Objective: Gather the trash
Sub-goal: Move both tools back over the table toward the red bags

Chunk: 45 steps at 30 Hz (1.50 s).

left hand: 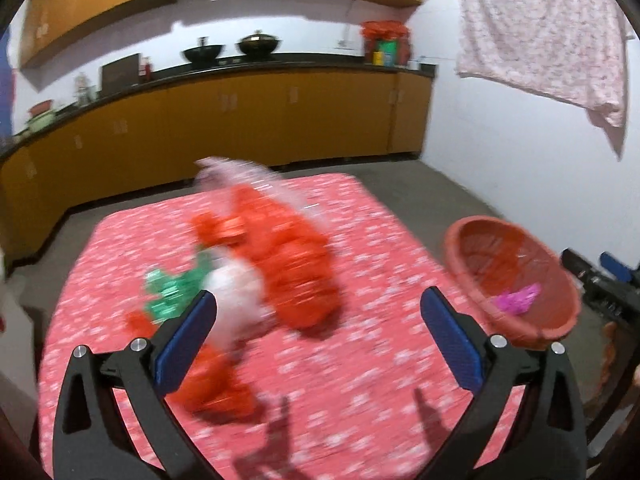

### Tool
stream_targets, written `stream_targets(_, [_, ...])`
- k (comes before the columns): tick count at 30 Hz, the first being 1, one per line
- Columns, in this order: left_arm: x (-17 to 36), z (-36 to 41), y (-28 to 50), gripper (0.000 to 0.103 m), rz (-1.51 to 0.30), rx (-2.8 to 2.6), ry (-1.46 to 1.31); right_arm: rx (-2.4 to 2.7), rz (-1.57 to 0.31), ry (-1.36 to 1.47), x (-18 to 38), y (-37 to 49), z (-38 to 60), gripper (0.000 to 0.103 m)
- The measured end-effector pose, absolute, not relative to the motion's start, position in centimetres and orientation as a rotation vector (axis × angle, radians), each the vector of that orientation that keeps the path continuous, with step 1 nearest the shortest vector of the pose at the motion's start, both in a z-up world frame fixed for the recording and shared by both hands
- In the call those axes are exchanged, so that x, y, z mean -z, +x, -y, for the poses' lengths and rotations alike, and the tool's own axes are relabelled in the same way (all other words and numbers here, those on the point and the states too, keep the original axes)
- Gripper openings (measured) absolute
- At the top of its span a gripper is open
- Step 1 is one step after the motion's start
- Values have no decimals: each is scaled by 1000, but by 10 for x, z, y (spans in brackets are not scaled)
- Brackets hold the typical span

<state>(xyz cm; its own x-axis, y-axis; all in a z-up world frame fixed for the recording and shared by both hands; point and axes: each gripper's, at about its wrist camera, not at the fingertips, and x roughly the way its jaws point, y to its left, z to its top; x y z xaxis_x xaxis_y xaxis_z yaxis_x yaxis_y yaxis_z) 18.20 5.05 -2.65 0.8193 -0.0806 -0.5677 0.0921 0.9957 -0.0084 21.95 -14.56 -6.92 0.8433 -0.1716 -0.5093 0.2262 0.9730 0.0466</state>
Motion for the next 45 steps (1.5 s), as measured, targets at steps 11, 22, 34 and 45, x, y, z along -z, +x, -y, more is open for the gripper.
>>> stream_targets(11, [67, -143, 172, 101, -724, -77, -164, 75, -554, 30, 71, 227, 71, 99])
stream_targets(22, [97, -148, 200, 88, -832, -121, -211, 5, -555, -48, 69, 235, 28, 99])
stream_targets(34, [106, -184, 199, 70, -850, -158, -241, -48, -579, -86, 78, 245, 1, 99])
stream_targets(45, [103, -211, 209, 61, -832, -127, -222, -122, -606, -45, 80, 268, -25, 99])
